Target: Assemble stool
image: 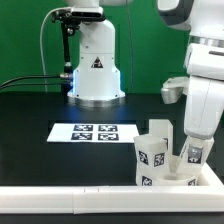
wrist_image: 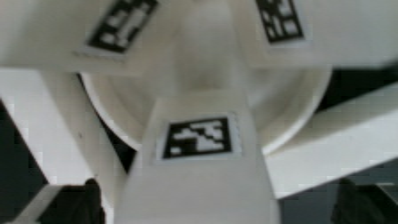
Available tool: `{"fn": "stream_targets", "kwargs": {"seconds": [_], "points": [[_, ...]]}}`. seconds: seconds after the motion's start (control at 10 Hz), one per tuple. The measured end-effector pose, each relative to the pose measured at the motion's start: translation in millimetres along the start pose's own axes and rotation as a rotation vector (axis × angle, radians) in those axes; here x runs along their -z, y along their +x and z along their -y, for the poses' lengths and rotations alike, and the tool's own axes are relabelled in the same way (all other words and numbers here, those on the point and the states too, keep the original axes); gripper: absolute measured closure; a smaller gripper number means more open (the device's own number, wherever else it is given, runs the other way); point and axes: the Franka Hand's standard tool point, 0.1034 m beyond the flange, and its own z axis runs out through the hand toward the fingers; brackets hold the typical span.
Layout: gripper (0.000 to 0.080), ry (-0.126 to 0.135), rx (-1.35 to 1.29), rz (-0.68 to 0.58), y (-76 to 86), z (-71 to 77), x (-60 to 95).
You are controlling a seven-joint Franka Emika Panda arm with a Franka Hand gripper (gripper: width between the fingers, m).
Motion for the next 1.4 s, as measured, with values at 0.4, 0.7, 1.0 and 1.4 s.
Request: {"fn": "stream_targets", "kwargs": {"seconds": [0.4, 0.7, 1.0, 1.4], "points": [[0.0466, 0.000, -0.056, 0.001, -2.2, -1.6, -0.2], [0.0466, -0.001, -0.262, 0.001, -3.9, -3.1, 0.0], [0.0466, 0.028, -0.773, -0.009, -13.6, -9.0, 3.5], [0.0466, 0.050, -1.116, 0.037, -25.4, -10.5, 1.4]]}}
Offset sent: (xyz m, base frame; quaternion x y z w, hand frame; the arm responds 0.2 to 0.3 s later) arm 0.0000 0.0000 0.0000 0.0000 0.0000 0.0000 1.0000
